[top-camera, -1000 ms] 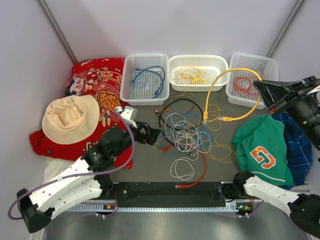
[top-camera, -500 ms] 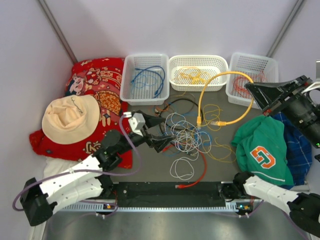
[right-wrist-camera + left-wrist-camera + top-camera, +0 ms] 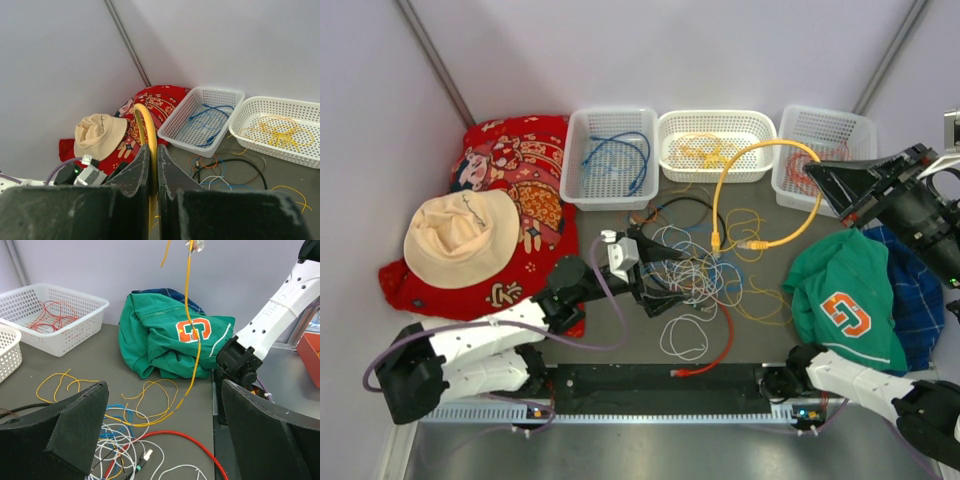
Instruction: Untangle the cables
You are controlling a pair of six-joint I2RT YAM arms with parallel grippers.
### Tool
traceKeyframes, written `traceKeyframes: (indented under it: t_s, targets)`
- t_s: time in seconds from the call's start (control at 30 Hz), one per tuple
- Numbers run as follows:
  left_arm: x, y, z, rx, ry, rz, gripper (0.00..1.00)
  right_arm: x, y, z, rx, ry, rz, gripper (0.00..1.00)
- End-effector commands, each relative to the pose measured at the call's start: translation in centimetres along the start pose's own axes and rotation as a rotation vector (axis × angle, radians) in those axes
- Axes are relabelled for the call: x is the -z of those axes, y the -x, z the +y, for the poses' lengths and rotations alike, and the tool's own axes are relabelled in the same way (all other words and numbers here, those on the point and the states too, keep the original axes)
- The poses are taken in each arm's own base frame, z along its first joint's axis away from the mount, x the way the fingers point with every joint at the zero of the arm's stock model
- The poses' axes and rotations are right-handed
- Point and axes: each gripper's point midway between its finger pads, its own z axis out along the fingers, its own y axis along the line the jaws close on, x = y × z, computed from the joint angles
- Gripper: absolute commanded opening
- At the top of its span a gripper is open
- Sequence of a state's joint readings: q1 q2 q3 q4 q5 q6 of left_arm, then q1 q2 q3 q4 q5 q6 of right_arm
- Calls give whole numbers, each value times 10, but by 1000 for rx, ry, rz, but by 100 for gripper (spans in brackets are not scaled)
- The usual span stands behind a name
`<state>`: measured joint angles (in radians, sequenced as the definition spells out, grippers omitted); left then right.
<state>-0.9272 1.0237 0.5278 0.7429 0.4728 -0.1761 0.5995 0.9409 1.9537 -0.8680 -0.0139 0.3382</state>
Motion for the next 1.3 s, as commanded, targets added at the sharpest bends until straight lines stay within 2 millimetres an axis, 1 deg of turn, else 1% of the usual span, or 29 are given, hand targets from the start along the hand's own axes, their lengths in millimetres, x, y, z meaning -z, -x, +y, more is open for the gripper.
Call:
traceKeyframes:
  t_s: [0.0,0.03,0.07,0.1,0.17,0.2,0.3,0.33,0.37,0.47,0.5,0.53,0.57,0.63,0.67,0.7,0.73,0.77,0.83,0.87,0.9,0.93,1.0,1.03,1.1,1.17,1.2,1.23,1.27]
  targets:
    - [-18,15,-1,-52,-50,-74,99,-2,8,10,-16,44,-21,0]
    - [-23,17,2,-54,-47,-76,99,-3,8,11,-17,48,-21,0]
    - [-27,14,4,-49,-46,-66,97,-4,7,10,-19,47,-17,0]
    - [-32,4,5,-38,-61,-38,90,-4,8,10,-17,45,-21,0]
    - [-39,2,7,-31,-70,-25,81,-3,9,10,-18,45,-21,0]
    - [-42,-8,9,-18,-73,-1,76,-3,8,10,-15,43,-20,0]
    - [-46,-18,13,-9,-69,47,37,-1,9,9,-13,35,-21,0]
    - [-47,-19,16,-5,-52,59,10,0,9,8,-13,31,-21,0]
    - [-45,-28,19,9,-35,99,0,0,9,7,-13,28,-22,0]
    - [-32,-38,25,30,34,129,0,1,10,4,-8,10,-33,0]
    - [-25,-38,27,37,69,133,0,1,12,3,-7,6,-39,0]
    - [-21,-40,41,73,166,144,0,0,12,3,-3,6,-40,0]
    - [-10,-52,48,118,243,211,0,-2,16,-4,1,-31,-62,0]
    - [1,-61,59,176,349,289,0,-4,23,-11,5,-76,-94,0]
    - [19,-83,66,213,440,402,0,-5,32,-19,7,-121,-136,0]
    - [23,-83,69,226,471,425,0,-6,37,-22,9,-140,-159,0]
    - [29,-87,72,245,510,448,0,-9,39,-25,12,-158,-172,0]
    - [43,-97,77,261,581,502,0,-11,46,-28,10,-176,-205,0]
    - [62,-106,85,305,710,542,0,-18,48,-31,9,-193,-213,0]
    - [70,-105,91,308,768,544,0,-26,45,-34,8,-208,-205,0]
    - [80,-112,88,342,803,575,0,-33,42,-37,10,-216,-201,0]
    - [82,-112,87,357,814,574,0,-39,39,-39,9,-225,-195,0]
    - [88,-111,82,400,828,560,0,-58,23,-47,22,-248,-153,0]
    - [89,-111,79,415,826,553,0,-65,22,-50,27,-264,-162,0]
    - [91,-109,72,451,808,537,0,-85,6,-64,57,-311,-129,0]
    - [93,-105,66,459,788,529,0,-100,1,-78,81,-365,-131,0]
    - [94,-105,65,465,785,530,0,-118,-15,-89,85,-390,-94,0]
    - [97,-105,62,473,787,537,0,-128,-20,-94,75,-380,-80,0]
    - [98,-103,62,475,787,530,0,-135,-23,-112,33,-419,-79,0]
